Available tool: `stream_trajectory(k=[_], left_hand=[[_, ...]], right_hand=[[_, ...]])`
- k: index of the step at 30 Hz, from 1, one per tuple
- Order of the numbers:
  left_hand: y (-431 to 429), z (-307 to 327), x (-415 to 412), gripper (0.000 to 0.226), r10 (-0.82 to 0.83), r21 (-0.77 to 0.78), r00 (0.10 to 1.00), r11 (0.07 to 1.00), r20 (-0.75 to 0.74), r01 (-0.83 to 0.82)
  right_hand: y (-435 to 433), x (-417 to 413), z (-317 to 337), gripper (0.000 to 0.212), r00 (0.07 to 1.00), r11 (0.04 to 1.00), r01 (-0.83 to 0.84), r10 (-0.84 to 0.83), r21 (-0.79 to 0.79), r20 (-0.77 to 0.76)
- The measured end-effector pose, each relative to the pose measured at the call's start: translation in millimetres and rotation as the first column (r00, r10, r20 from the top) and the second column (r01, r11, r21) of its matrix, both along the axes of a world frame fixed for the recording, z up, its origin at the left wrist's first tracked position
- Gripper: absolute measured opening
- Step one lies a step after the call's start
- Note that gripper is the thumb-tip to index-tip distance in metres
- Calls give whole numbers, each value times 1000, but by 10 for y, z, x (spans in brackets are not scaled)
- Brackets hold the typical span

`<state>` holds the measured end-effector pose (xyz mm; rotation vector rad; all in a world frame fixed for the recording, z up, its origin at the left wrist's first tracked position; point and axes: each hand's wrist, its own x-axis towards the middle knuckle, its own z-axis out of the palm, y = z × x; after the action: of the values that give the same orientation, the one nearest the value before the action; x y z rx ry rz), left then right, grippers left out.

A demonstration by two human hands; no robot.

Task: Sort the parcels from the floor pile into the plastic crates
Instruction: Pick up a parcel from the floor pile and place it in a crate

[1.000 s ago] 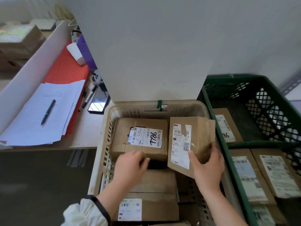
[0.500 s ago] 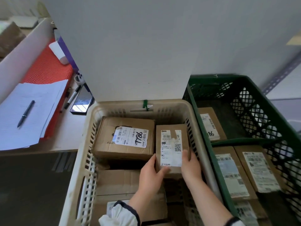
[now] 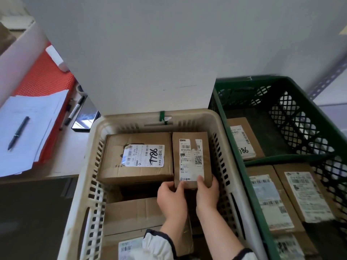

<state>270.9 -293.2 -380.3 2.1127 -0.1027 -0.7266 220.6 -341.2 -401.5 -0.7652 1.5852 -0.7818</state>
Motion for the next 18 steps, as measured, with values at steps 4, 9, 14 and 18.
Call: stream_trajectory(k=[4,9,14,18], left_hand=[[-24,-151,63,18,23,92,999,996,-29,-21],[-115,-247,158,23,2,147,999,989,-42,4],[-128,-260,188,24,1,166,999,986,-55,8],[-99,-151,168,20,56,79,996,996,-74,-50]], right_hand=[[-44,29,-185,47,999,997,-23,25,71,-29],[-140,41,-337,53,1000,993,-5,8,117,-20],[-162,57,-347,58,999,988,3,4,156,-39],[-176,41,-217,74,1000,970,10,-15,243,18]])
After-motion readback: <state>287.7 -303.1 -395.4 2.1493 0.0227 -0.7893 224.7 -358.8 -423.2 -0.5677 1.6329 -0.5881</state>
